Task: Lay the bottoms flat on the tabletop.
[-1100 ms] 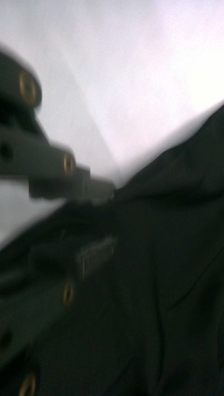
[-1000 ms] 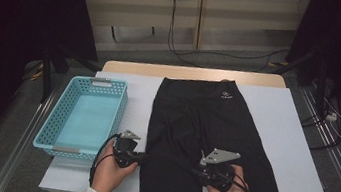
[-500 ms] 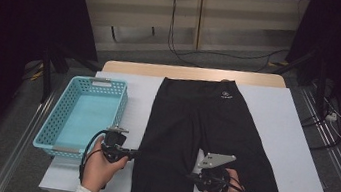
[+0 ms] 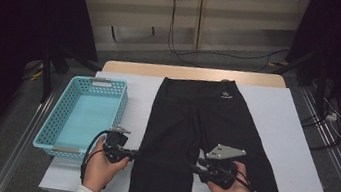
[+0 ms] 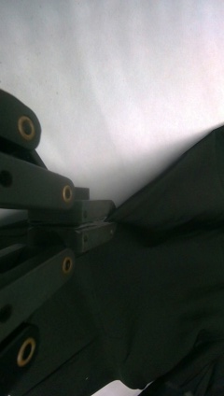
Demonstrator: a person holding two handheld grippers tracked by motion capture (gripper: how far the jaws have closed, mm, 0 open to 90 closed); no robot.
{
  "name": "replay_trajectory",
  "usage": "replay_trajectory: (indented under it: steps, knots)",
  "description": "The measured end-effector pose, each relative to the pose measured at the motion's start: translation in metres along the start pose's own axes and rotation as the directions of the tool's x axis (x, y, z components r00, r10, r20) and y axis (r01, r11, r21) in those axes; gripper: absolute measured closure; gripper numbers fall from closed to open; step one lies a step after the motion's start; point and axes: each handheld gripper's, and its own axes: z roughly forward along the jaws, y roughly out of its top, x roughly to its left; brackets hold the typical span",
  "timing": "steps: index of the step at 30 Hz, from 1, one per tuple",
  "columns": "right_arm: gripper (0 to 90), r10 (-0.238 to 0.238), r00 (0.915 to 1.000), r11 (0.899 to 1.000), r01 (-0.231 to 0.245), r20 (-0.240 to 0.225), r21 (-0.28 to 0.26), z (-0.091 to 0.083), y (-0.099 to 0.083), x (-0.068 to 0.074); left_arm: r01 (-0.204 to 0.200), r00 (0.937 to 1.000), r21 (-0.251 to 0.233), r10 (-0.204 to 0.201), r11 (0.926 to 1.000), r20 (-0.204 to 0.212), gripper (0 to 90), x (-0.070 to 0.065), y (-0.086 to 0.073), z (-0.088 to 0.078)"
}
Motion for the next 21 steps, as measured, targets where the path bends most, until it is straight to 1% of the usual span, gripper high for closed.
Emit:
replay_trajectory:
  steps: [2, 3, 4, 5, 6, 7, 8, 9, 10, 11, 12, 13, 14, 15, 16, 17, 18, 19, 20, 21]
  knots:
    - [60.6, 0.021, 0.9997, 1.0, -0.021, 0.007, -0.013, 0.005, 0.003, 0.0, -0.004, 1.0, 0.006, 0.004, 1.0, -0.001, 89.2, 0.0, 0.0, 0.001]
    - [60.6, 0.023, 0.9995, 1.0, -0.023, 0.019, -0.012, 0.008, 0.005, 0.0, -0.003, 1.0, 0.009, 0.003, 1.0, 0.0, 89.2, 0.001, 0.0, 0.001]
    - [61.6, 0.013, 0.9993, 1.0, -0.013, 0.035, -0.011, 0.012, 0.007, 0.001, -0.003, 1.0, 0.013, 0.003, 0.9999, 0.003, 89.3, 0.001, 0.0, 0.002]
    - [63.6, 0.006, 0.9991, 1.0, -0.006, 0.042, -0.004, 0.015, 0.007, 0.001, -0.003, 1.0, 0.014, 0.003, 0.9999, 0.005, 89.3, 0.001, 0.0, 0.002]
    - [70.1, -0.008, 0.9987, 1.0, 0.007, 0.051, 0.018, 0.018, 0.007, 0.001, -0.006, 1.0, 0.013, 0.006, 0.9999, 0.006, 89.3, 0.001, 0.0, 0.001]
    - [73.9, -0.024, 0.9982, 0.999, 0.021, 0.055, 0.043, 0.021, 0.005, 0.0, -0.007, 1.0, 0.01, 0.007, 0.9999, 0.007, 89.3, 0.001, 0.0, 0.001]
    - [76.7, -0.029, 0.9978, 0.998, 0.026, 0.059, 0.053, 0.022, 0.004, -0.001, -0.008, 1.0, 0.004, 0.008, 1.0, 0.001, 89.2, 0.0, 0.0, 0.0]
    - [81.5, -0.043, 0.997, 0.997, 0.038, 0.065, 0.069, 0.023, 0.002, -0.002, -0.008, 1.0, 0.002, 0.008, 1.0, 0.003, 89.2, 0.0, 0.0, 0.0]
    - [89.1, -0.047, 0.9973, 0.997, 0.043, 0.056, 0.067, 0.023, 0.001, -0.003, -0.007, 1.0, 0.002, 0.007, 1.0, 0.005, 89.1, 0.0, 0.0, 0.0]
    - [90.0, -0.039, 0.9986, 0.997, 0.036, 0.035, 0.063, 0.022, 0.0, -0.003, -0.004, 1.0, -0.001, 0.004, 1.0, 0.004, 89.0, 0.0, 0.001, -0.001]
    - [90.0, -0.04, 0.9988, 0.997, 0.038, 0.027, 0.068, 0.022, 0.0, -0.003, -0.002, 1.0, -0.007, 0.002, 1.0, -0.003, 88.8, 0.0, 0.001, -0.001]
    - [90.0, -0.045, 0.999, 0.996, 0.044, 0.007, 0.076, 0.02, 0.0, -0.002, -0.019, 0.9998, 0.002, 0.019, 0.9998, -0.002, 88.2, 0.0, 0.001, -0.002]
    - [90.0, -0.044, 0.9989, 0.996, 0.045, -0.013, 0.079, 0.018, -0.001, -0.001, -0.023, 0.9997, 0.001, 0.023, 0.9997, 0.0, 86.7, 0.001, 0.001, -0.002]
    - [90.0, -0.048, 0.9986, 0.995, 0.05, -0.019, 0.082, 0.017, -0.001, 0.0, -0.013, 0.9999, -0.018, 0.013, 0.9998, 0.002, 83.9, 0.0, 0.002, -0.002]
    - [90.0, -0.061, 0.9979, 0.994, 0.063, -0.019, 0.09, 0.016, -0.002, 0.001, -0.019, 0.9998, -0.037, 0.02, 0.9991, 0.004, 78.2, -0.001, 0.003, -0.003]
    - [89.1, -0.078, 0.9966, 0.993, 0.08, -0.027, 0.088, 0.014, -0.003, 0.002, -0.024, 0.9997, -0.055, 0.024, 0.9982, 0.008, 69.2, -0.002, 0.004, -0.003]
    - [82.3, -0.088, 0.9959, 0.993, 0.089, -0.023, 0.08, 0.012, -0.002, 0.002, -0.043, 0.9989, -0.078, 0.044, 0.996, 0.013, 59.2, -0.002, 0.006, -0.004]
    - [74.1, -0.098, 0.9952, 0.994, 0.097, 0.0, 0.059, 0.008, -0.001, 0.001, -0.058, 0.9981, -0.09, 0.06, 0.9942, 0.013, 52.1, -0.003, 0.007, -0.005]
    - [69.4, -0.095, 0.9955, 0.995, 0.094, 0.012, 0.043, 0.005, 0.0, 0.0, -0.062, 0.998, -0.104, 0.063, 0.9926, 0.006, 49.8, -0.004, 0.009, -0.005]
    - [64.6, -0.086, 0.996, 0.996, 0.086, 0.024, 0.018, 0.002, 0.002, -0.004, -0.063, 0.998, -0.111, 0.063, 0.9918, 0.003, 44.9, -0.005, 0.01, -0.004]
